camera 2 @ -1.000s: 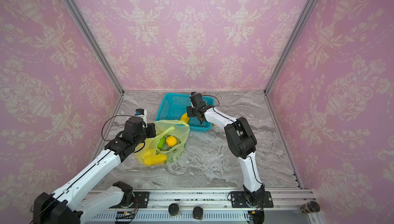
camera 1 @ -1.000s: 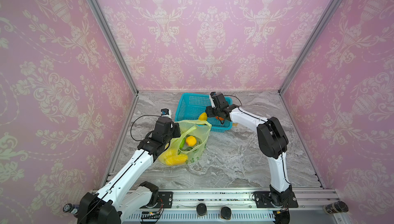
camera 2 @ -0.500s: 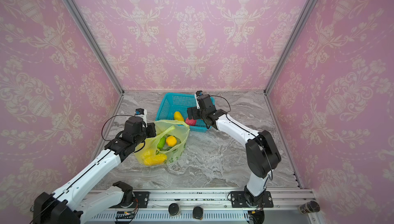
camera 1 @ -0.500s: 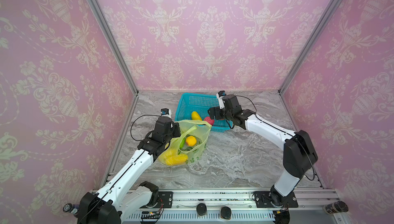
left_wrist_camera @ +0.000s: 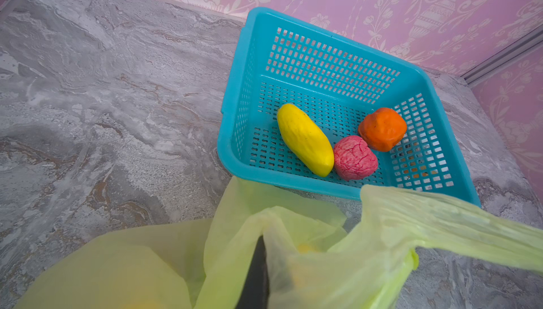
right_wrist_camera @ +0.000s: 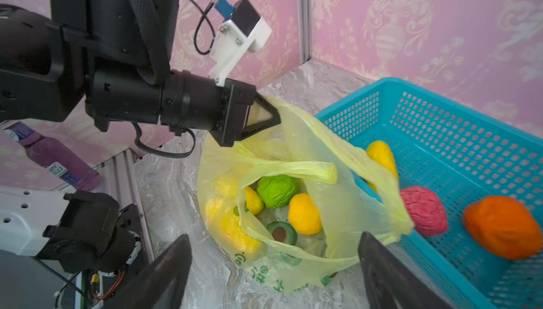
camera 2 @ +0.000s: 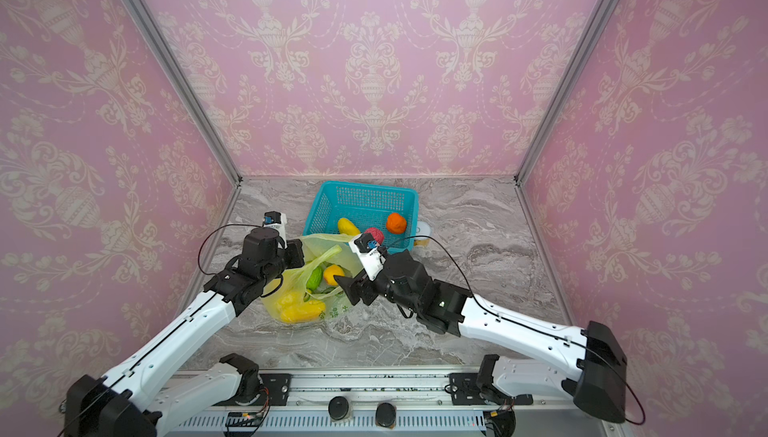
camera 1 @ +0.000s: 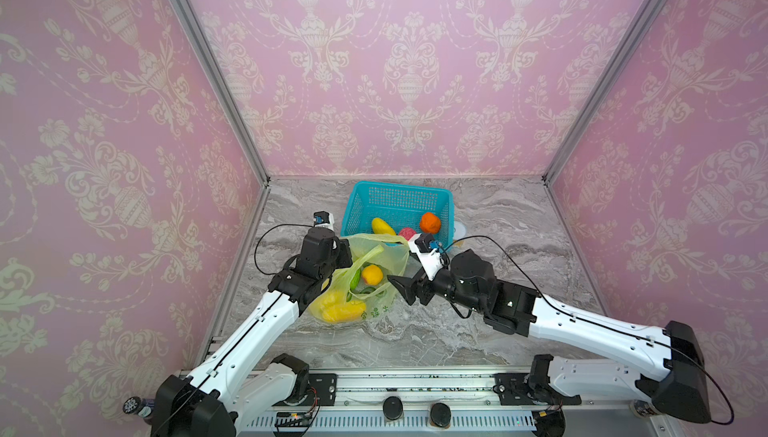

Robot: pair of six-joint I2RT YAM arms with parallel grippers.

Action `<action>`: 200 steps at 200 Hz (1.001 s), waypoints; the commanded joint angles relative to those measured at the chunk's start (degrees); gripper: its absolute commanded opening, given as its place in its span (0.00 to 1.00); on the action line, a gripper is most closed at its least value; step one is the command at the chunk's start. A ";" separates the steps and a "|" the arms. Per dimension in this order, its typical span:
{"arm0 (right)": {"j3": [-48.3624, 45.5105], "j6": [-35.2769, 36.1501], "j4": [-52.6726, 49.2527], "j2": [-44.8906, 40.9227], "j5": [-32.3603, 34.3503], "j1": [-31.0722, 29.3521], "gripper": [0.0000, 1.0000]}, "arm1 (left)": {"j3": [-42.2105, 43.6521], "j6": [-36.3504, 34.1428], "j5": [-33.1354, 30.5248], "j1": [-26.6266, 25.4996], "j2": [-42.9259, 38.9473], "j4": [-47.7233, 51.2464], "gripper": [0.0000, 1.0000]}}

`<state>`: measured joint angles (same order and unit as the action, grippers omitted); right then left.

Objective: Untie the knot of the plastic bag and take out the fruit
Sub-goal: 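Move the right gripper back from the basket into the bag mouth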

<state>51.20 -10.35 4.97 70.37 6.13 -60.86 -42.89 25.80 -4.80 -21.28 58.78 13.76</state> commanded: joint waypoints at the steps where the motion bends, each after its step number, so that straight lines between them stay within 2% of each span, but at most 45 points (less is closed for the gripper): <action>1: 3.15 -1.69 2.05 9.34 0.08 -1.28 1.00 | 0.53 -0.67 0.44 0.01 -0.62 -0.05 0.00; 38: 11.60 -5.23 4.38 25.46 -1.07 -1.28 1.00 | 0.53 -0.84 -0.46 -0.01 -1.80 0.30 0.00; 72: 22.29 -7.03 3.55 36.70 -4.09 -1.10 0.93 | 0.53 -0.93 -0.60 0.00 -2.18 0.55 0.00; 88: 25.22 -7.13 3.75 39.55 -6.85 -1.10 0.81 | 0.55 -1.02 -0.70 0.01 -2.31 0.73 0.00; 98: 26.47 -7.14 3.64 40.58 -9.46 -1.10 0.69 | 0.53 -1.02 -0.81 0.01 -2.40 0.75 0.00; 121: 26.36 -5.74 4.35 40.67 -14.09 -1.96 0.33 | 0.53 -1.02 -0.85 0.09 -2.67 0.91 0.00; 124: 25.98 -5.38 4.34 40.29 -14.13 -2.33 0.25 | 0.53 -1.02 -0.83 0.10 -2.66 0.92 0.00; 135: 24.15 -4.12 4.62 38.88 -13.98 -3.37 0.11 | 0.53 -0.93 -1.10 0.01 -2.54 1.17 0.00; 154: 18.85 -2.00 6.96 35.12 -13.77 -5.30 0.01 | 0.27 -0.84 -2.42 0.05 -2.26 2.02 0.00; 200: 5.01 6.12 12.22 26.62 -14.47 -12.39 0.01 | -0.57 -0.32 -6.41 0.27 -1.62 4.47 0.00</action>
<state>59.66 -12.69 11.79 101.10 -4.47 -67.24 -42.92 25.61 -8.05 -21.06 56.64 16.38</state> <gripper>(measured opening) 0.052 0.047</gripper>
